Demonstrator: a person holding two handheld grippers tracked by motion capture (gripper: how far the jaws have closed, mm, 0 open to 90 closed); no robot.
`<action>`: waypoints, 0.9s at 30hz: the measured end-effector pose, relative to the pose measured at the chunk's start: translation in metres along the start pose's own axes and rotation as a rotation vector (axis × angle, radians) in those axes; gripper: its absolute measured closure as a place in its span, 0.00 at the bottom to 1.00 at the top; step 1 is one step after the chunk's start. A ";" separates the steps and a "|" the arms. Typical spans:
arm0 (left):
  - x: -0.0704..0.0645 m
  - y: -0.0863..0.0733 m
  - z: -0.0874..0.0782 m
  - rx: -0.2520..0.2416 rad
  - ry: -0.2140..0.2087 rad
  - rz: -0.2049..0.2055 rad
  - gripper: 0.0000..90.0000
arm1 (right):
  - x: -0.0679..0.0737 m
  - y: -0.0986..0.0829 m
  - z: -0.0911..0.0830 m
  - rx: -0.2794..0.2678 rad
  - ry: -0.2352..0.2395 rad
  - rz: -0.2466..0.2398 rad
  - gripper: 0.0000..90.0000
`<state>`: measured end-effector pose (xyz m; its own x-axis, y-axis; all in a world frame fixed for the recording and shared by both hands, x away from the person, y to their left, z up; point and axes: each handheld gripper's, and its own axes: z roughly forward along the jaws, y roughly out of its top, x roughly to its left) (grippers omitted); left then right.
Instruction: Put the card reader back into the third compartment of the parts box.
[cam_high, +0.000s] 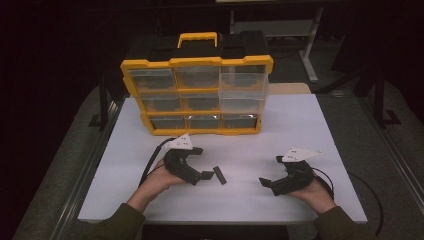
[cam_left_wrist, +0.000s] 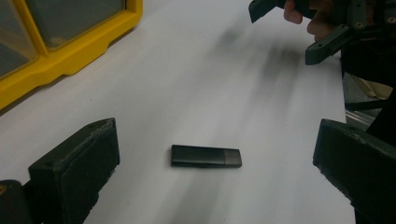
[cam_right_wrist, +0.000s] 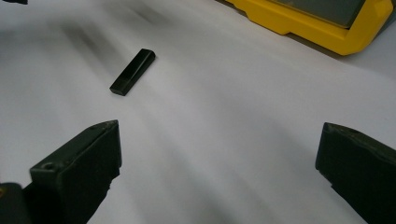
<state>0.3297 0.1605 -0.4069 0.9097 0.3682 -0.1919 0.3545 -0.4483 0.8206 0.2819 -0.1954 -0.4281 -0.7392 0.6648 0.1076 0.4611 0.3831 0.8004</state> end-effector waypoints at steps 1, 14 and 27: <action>0.000 0.000 0.000 0.000 0.000 0.000 0.00 | 0.000 0.000 0.000 0.000 -0.001 -0.002 0.00; 0.002 0.009 0.019 -0.007 -0.017 -0.001 0.00 | 0.000 0.001 0.002 0.004 -0.004 -0.003 0.00; -0.004 0.019 0.043 -0.006 -0.015 0.008 0.00 | 0.003 0.002 0.001 0.000 -0.006 -0.003 0.00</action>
<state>0.3420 0.1151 -0.4132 0.9157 0.3522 -0.1934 0.3460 -0.4464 0.8252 0.2812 -0.1924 -0.4270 -0.7376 0.6675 0.1019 0.4587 0.3847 0.8010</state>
